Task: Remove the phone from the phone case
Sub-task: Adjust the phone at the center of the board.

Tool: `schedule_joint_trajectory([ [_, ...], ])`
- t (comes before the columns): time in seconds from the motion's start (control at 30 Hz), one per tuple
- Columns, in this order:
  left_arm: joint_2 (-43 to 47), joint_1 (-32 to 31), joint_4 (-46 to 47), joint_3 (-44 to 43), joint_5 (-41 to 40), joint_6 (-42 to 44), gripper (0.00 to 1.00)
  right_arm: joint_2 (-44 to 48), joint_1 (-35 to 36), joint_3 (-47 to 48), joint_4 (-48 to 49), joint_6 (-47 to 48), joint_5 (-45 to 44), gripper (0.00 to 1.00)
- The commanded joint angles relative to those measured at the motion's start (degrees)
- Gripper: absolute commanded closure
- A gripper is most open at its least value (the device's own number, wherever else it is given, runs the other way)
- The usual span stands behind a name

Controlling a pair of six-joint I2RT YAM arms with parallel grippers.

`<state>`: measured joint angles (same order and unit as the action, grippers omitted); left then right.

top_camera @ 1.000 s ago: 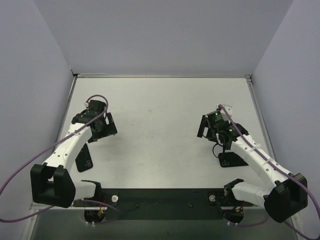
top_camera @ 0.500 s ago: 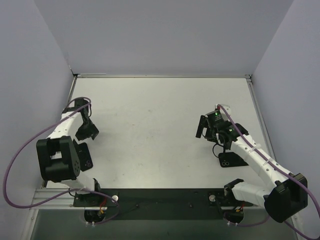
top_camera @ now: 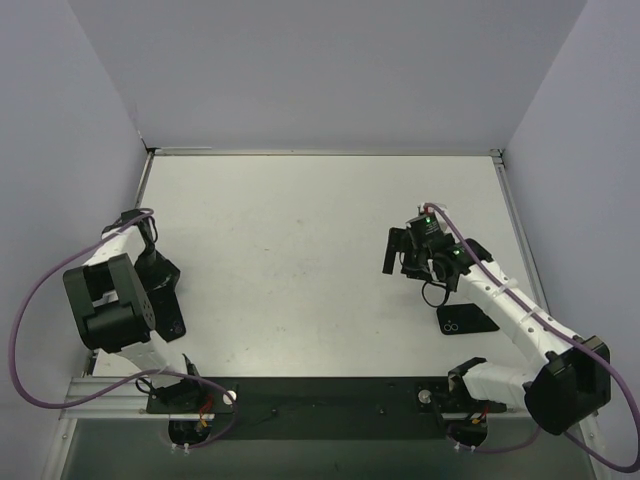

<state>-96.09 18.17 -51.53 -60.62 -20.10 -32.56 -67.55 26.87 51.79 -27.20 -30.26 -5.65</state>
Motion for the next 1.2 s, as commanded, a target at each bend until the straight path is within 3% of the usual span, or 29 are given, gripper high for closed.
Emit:
schedule_joint_trajectory([
  [0.0, -0.15, 3.35, 1.6, 1.99, 3.84, 1.79, 0.03, -1.18, 0.72, 3.05, -0.75, 0.64, 1.52, 0.0],
  [0.2, -3.04, 4.32, 3.01, 3.4, 8.67, 1.53, 0.03, -3.37, 1.95, 5.25, -0.75, -0.59, 3.27, 0.0],
  [0.47, -4.54, 11.26, 5.21, 4.28, 14.73, 0.21, 0.02, -4.26, 5.38, 6.13, -0.75, -2.78, 2.22, 0.0],
  [0.67, -7.7, 10.92, 6.53, 5.34, 19.92, 0.56, 0.03, -4.52, 6.79, 5.95, -0.75, -3.49, 1.35, 0.0],
  [0.87, -6.83, 4.07, 6.96, 5.6, 19.92, 1.09, 0.03, -4.7, 7.14, 5.87, -0.75, -3.93, 0.03, 0.0],
  [1.07, -7.53, -8.93, 9.07, 5.78, 24.04, -0.14, 0.03, -4.7, 7.4, 5.16, -0.66, -4.8, -1.38, 0.0],
  [1.17, -7.09, -14.3, 8.81, 4.11, 21.52, -1.45, 0.03, -4.44, 7.58, 4.99, -0.75, -4.98, -1.38, 0.0],
])
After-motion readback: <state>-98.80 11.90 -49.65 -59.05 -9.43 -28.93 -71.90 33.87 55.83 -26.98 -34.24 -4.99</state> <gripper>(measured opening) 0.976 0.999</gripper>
